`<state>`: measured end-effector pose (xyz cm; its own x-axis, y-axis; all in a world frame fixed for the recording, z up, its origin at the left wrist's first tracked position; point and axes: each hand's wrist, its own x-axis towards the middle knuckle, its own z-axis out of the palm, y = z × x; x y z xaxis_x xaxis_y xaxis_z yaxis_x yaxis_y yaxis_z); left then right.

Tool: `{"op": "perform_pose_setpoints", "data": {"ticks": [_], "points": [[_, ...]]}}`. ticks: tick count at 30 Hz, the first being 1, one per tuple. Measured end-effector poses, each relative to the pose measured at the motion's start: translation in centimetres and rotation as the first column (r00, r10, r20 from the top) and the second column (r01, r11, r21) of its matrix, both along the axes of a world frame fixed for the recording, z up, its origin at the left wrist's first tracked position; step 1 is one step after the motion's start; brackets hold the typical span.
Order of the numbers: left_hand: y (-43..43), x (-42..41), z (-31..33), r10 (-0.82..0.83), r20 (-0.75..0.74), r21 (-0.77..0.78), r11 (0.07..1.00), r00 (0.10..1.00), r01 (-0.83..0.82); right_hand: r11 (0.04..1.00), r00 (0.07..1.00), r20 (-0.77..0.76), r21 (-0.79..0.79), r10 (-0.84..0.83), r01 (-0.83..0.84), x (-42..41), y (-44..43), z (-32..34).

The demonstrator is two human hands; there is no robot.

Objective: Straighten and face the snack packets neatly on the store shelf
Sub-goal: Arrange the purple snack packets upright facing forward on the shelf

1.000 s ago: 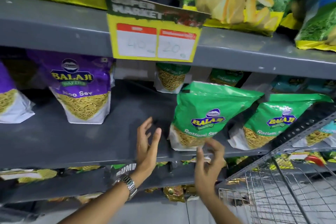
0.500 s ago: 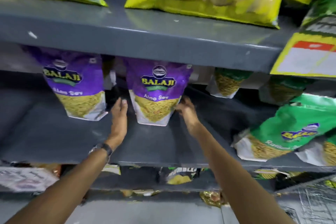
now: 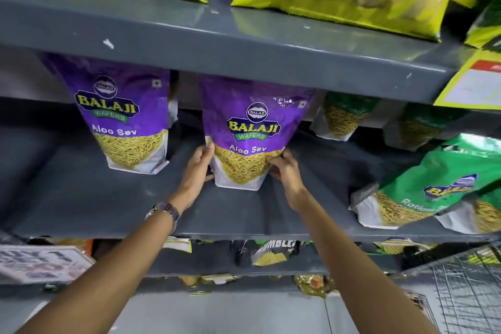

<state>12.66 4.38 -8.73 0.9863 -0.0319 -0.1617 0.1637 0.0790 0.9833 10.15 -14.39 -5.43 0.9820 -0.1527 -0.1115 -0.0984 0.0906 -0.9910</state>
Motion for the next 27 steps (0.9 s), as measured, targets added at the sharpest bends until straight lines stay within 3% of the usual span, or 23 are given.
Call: {"op": "perform_pose_setpoints", "data": {"ticks": [15, 27], "points": [[-0.9, -8.4, -1.1, 0.097, 0.062, -0.016, 0.995, 0.993, -0.096, 0.998, 0.995, 0.070, 0.018, 0.065, -0.066, -7.9, -1.0, -1.6], [-1.2, -9.6, -0.8, 0.082, 0.058, -0.030, 0.996, 0.995, -0.080, 0.998, 0.992, 0.102, -0.015, 0.069, -0.068, -9.2, -0.9, -1.4]]}}
